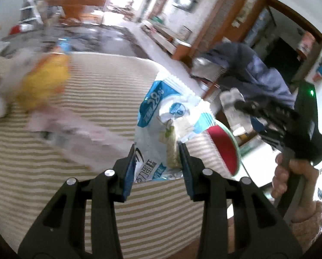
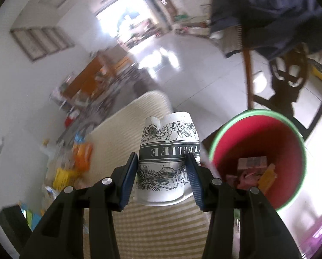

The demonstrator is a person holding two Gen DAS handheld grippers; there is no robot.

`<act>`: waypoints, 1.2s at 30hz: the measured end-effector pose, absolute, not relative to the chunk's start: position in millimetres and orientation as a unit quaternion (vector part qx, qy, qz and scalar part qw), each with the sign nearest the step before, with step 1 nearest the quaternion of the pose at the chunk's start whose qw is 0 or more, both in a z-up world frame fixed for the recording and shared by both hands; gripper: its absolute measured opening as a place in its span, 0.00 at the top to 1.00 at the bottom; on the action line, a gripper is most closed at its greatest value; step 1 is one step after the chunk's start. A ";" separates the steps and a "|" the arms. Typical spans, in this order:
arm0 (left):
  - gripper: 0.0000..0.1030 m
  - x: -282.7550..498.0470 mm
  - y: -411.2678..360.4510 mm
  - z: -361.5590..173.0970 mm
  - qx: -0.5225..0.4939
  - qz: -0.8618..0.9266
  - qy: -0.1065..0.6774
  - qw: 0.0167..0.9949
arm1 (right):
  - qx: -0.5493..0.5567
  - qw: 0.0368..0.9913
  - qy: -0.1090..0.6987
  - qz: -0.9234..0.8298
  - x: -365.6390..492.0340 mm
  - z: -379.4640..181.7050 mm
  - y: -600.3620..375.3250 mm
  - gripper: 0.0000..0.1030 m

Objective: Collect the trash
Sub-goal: 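Carry wrapper and cup over the red bin and open both tools, then move the right tool to the pink paper bag while the left tool approaches the yellow carton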

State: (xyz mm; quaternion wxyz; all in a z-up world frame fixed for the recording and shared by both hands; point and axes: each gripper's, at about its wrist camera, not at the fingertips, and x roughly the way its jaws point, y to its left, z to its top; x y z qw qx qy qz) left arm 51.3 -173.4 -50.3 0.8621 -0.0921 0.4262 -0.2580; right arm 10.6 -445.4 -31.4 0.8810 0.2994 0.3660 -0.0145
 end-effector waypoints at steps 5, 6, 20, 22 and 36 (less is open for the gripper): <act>0.65 64.5 -230.6 -57.8 -0.083 -0.310 0.444 0.837 | 0.335 0.872 0.351 -0.061 4.5 -35.9 -487.7 0.56; 0.65 67.2 -241.5 -59.7 -0.083 -0.320 0.448 0.831 | 0.342 0.870 0.349 -0.069 3.5 -37.3 -494.9 0.56; 0.28 74.7 -330.5 -78.3 -0.068 -0.388 0.481 0.783 | 0.347 0.868 0.311 -0.172 -11.7 -31.8 -529.7 0.30; 0.27 73.2 -320.5 -78.1 -0.072 -0.381 0.481 0.787 | 0.345 0.869 0.311 -0.169 -10.2 -31.7 -527.9 0.28; 0.20 49.1 -147.0 -61.2 -0.123 -0.218 0.436 0.864 | 0.181 0.902 0.391 -0.011 43.3 -27.5 -411.1 0.24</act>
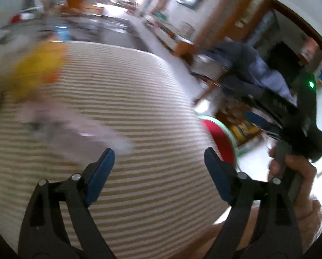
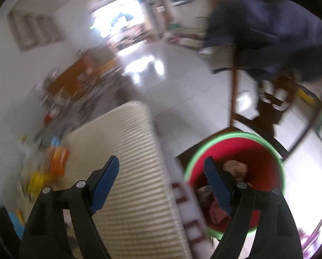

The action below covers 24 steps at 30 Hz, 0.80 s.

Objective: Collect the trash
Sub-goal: 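Move the right tool to the pink paper bag while the left tool approaches the yellow carton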

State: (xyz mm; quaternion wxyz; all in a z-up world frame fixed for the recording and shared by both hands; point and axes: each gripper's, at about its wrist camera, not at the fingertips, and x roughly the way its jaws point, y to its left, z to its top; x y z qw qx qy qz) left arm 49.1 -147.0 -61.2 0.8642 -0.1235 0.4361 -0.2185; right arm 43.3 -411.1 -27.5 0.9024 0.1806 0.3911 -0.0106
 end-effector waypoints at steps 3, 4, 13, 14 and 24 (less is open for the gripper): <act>0.20 54.3 -96.0 -62.2 -0.156 -0.163 0.431 0.874 | 0.160 0.894 0.416 0.050 55.7 -33.0 -374.2 0.22; 0.20 57.7 -75.4 -62.3 -0.181 -0.144 0.427 0.874 | 0.152 0.890 0.424 0.071 59.7 -35.2 -359.2 0.20; 0.18 67.0 2.0 -71.3 -0.283 -0.082 0.412 0.862 | 0.083 0.849 0.485 0.193 82.0 -57.6 -255.9 0.17; 0.18 66.3 4.9 -73.2 -0.287 -0.081 0.414 0.860 | 0.071 0.846 0.489 0.200 83.1 -59.5 -246.0 0.17; 0.17 55.1 20.5 -78.8 -0.296 -0.077 0.415 0.857 | -0.025 0.815 0.534 0.223 88.4 -86.2 -183.7 0.34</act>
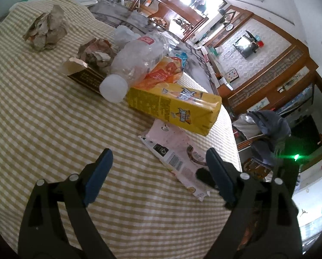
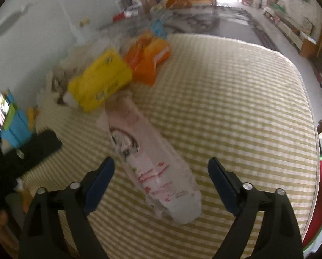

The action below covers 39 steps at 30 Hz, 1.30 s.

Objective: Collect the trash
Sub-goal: 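Move the right tool to the pink paper bag while the left tool approaches the yellow carton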

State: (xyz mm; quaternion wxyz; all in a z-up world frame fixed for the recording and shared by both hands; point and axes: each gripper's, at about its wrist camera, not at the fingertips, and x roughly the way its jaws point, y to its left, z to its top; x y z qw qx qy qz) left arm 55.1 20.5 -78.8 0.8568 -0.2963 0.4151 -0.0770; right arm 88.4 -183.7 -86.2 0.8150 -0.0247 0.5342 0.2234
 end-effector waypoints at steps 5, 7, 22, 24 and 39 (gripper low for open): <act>0.16 54.4 32.2 -83.3 -0.312 -0.069 0.420 0.850 | -0.031 0.799 0.546 0.249 78.9 -88.0 -190.4 0.69; 0.16 54.3 34.3 -84.5 -0.315 -0.066 0.420 0.849 | -0.010 0.795 0.543 0.271 73.1 -80.6 -199.5 0.70; 0.16 76.8 6.1 -99.0 -0.264 -0.067 0.452 0.849 | 0.169 0.836 0.468 0.233 56.9 -41.3 -314.6 0.73; 0.16 84.9 -8.6 -90.7 -0.204 -0.072 0.452 0.865 | 0.164 0.835 0.479 0.218 59.4 -44.8 -313.2 0.73; 0.16 173.6 -104.8 -77.6 0.393 -0.211 0.463 0.766 | 0.298 0.819 0.467 0.147 63.2 -54.7 -363.3 0.23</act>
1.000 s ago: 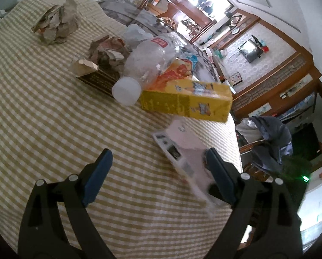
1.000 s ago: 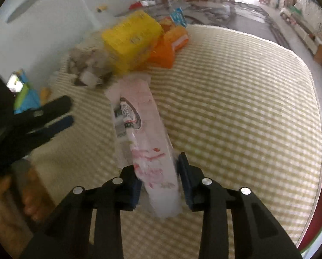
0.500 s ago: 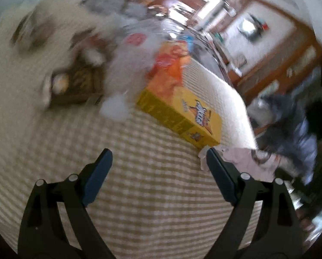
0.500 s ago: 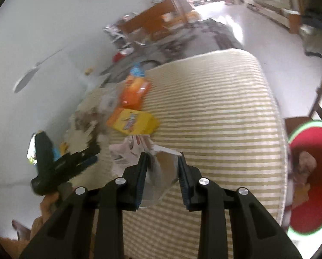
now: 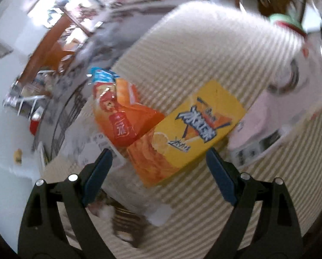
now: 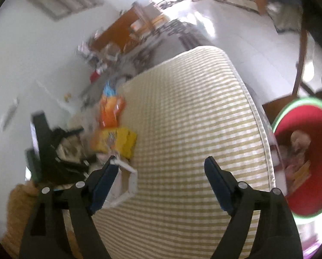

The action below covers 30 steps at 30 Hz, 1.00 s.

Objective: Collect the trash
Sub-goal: 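Move the right tool to the pink paper bag while the left tool approaches the yellow carton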

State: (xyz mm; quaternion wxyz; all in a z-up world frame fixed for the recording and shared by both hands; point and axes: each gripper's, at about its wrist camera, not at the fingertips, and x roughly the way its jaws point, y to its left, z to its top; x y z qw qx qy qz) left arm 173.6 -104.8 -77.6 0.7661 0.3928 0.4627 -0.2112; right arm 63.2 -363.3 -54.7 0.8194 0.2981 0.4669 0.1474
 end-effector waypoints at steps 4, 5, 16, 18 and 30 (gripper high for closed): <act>0.16 176.6 -116.8 -103.2 0.466 -0.230 0.485 0.704 | 0.336 0.814 0.456 0.132 63.0 -52.5 -377.4 0.23; 0.15 176.4 -119.4 -109.8 0.481 -0.231 0.484 0.693 | 0.335 0.817 0.450 0.130 62.8 -49.6 -378.5 0.23; 0.22 195.4 -131.2 -107.1 0.436 -0.233 0.517 0.699 | 0.249 0.838 0.467 0.131 73.2 -46.3 -342.6 0.20; 0.24 197.4 -135.0 -103.7 0.410 -0.213 0.517 0.721 | 0.221 0.843 0.474 0.128 75.2 -47.8 -333.4 0.19; 0.88 145.5 -66.8 -63.2 0.076 -0.208 0.527 0.820 | 0.132 0.840 0.517 0.100 87.9 -72.6 -303.5 0.11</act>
